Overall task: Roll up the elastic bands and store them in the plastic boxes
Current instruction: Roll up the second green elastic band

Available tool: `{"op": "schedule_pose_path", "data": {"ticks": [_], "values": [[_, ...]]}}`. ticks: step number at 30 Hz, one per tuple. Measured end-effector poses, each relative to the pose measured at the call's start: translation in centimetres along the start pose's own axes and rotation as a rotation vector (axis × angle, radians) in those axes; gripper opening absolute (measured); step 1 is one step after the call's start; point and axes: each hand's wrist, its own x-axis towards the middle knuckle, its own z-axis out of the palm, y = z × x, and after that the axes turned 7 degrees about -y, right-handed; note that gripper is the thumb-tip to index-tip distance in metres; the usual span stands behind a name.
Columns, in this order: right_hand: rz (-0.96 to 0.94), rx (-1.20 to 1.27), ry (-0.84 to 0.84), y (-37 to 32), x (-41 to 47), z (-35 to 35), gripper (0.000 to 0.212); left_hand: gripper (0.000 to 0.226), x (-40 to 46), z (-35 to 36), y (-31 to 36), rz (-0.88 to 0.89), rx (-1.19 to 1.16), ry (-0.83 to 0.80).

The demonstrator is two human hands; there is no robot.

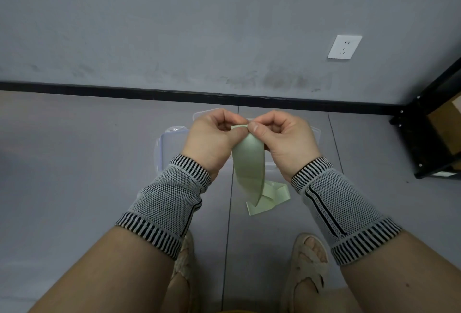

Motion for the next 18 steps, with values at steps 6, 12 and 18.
{"op": "schedule_pose_path", "data": {"ticks": [6, 12, 18], "values": [[-0.007, 0.072, 0.015, 0.08, 0.17, -0.10, 0.016, 0.009, -0.01, -0.08, 0.17, -0.112, -0.030, -0.035], [-0.028, 0.098, -0.001, 0.02, 0.17, 0.03, 0.020, 0.007, -0.12, -0.20, 0.49, -0.127, -0.093, -0.050], [-0.028, 0.129, -0.020, -0.07, 0.13, 0.07, 0.025, 0.010, -0.14, -0.25, 0.58, -0.080, -0.097, -0.039]]}}
